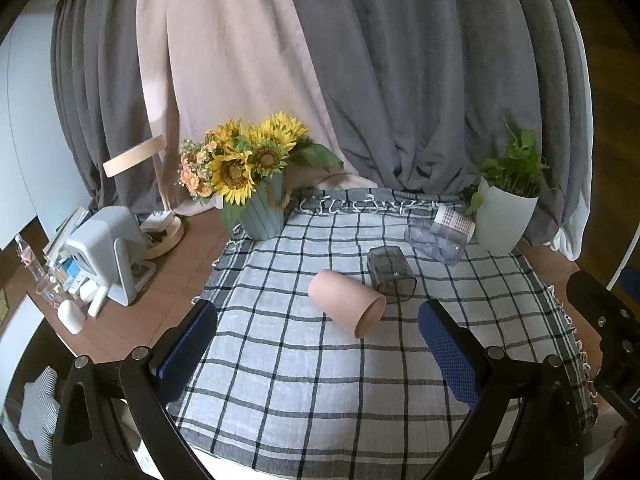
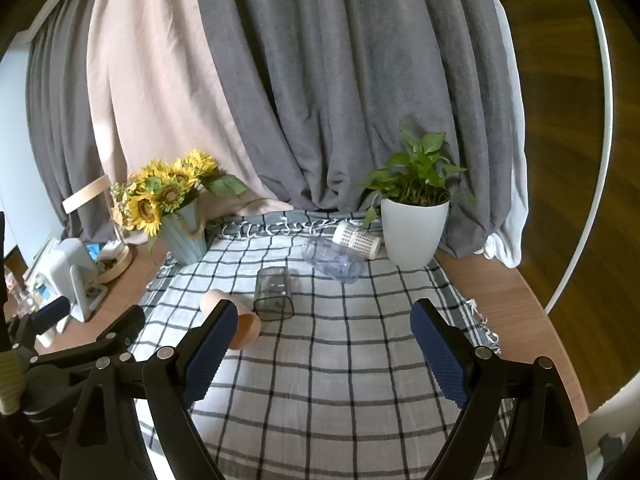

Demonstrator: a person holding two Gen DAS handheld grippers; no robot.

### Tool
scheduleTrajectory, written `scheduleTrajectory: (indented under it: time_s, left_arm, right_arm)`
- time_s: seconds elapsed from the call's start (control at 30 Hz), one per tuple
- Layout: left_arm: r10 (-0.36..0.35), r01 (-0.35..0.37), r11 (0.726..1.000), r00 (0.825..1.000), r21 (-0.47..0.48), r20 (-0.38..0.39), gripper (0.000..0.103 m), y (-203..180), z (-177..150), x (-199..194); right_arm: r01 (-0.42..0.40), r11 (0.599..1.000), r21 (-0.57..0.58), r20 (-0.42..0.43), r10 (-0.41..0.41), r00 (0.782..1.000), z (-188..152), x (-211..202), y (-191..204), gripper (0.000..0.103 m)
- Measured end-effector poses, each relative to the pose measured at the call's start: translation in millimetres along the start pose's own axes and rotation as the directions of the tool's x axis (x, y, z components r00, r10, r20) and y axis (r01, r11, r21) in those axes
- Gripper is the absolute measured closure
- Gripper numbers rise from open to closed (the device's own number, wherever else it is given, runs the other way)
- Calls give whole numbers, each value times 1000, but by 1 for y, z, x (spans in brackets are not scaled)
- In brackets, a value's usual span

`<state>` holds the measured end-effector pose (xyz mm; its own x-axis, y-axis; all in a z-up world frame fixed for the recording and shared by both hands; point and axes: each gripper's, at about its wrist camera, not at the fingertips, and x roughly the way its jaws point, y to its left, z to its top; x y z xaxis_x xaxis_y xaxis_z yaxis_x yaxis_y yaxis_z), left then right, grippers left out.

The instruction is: Flip cup upside down

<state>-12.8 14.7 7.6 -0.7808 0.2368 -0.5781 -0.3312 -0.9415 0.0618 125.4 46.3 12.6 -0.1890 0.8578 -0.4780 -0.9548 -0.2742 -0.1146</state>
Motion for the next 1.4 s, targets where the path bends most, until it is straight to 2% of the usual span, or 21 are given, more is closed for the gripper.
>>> scheduleTrajectory:
  time_s: [0.7,0.73,1.0,1.1,1.13,1.2,1.4]
  left_arm:
    - [-23,23,1000,1000,11,8,0,1,0,-1]
    - [-59,58,998,998,29,11,0,1,0,-1]
    - [-72,72,997,997,34,7,0,0,2,1]
    - [-77,78,997,997,26,-6,0,2,4,8]
    - [-113,113,993,994,40,-10,0,2,6,11]
    - [-133,134,990,991,37,-26,0,4,7,19]
    - [-154,157,988,982,15,-107,0,2,7,50]
  right_arm:
    - [2,1000,-1,-6,-2,1000,-2,2,2,15]
    - [3,1000,0,-6,-3,1000,-2,2,2,15]
    - [4,1000,4,-13,-4,1000,-2,5,1,15]
    - [6,1000,4,-19,-6,1000,-1,9,3,15]
    - [7,1000,4,-22,-6,1000,-1,11,3,15]
    - [7,1000,5,-28,-7,1000,-1,14,4,15]
    - [0,1000,-1,-83,0,997,1,38,8,15]
